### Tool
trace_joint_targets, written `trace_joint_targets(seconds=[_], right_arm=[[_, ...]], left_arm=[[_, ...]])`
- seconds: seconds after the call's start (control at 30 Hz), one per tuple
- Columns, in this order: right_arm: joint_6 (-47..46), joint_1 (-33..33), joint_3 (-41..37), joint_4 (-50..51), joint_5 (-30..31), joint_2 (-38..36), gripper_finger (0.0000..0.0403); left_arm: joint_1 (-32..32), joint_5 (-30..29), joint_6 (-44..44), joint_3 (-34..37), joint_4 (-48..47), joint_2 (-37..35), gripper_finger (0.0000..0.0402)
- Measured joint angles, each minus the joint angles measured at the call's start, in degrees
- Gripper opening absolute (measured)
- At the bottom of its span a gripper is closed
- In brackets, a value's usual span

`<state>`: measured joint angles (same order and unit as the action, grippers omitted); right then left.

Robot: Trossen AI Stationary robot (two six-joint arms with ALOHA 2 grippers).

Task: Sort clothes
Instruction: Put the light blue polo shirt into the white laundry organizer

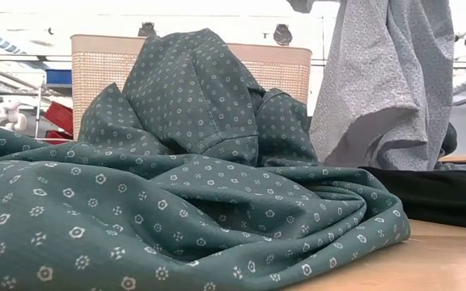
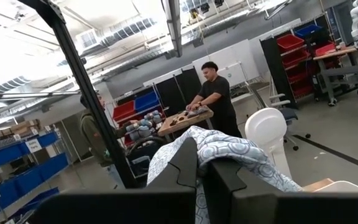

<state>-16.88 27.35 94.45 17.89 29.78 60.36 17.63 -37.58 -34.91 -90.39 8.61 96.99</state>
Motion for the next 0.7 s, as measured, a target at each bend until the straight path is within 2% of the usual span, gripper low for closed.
trace_joint_targets(seconds=[0.1, 0.23, 0.27, 0.4, 0.53, 0.63, 0.7], right_arm=[[0.00, 0.01, 0.00, 0.03, -0.04, -0.01, 0.0000], [-0.78, 0.01, 0.00, 0.85, -0.02, 0.07, 0.0000], [-1.24, 0.00, 0.02, 1.29, -0.04, 0.07, 0.0000], [-4.53, 0.02, 0.11, 5.43, -0.08, -0.01, 0.0000], [-13.01, 0.83, 0.11, 17.00, -0.56, -0.82, 0.0000], [-20.31, 1.41, 0.11, 26.23, -4.30, -1.28, 0.0000], [-24.09, 1.82, 0.10, 31.54, -9.74, -1.26, 0.0004]], left_arm=[[0.05, 0.08, 0.10, 0.00, 0.19, 0.00, 0.0132], [0.01, 1.29, 0.24, -0.12, 0.90, 0.00, 0.0030], [0.22, 1.34, 0.56, -0.66, 0.92, 0.00, 0.0018], [1.07, 2.39, 1.31, -4.58, 1.13, 0.00, 0.0012], [3.14, 6.26, -1.38, -9.98, 0.49, -0.37, 0.0006], [5.42, 6.95, -3.20, -15.09, -1.96, -1.30, 0.0006], [6.95, 7.06, -3.52, -18.17, -3.45, -1.83, 0.0005]])
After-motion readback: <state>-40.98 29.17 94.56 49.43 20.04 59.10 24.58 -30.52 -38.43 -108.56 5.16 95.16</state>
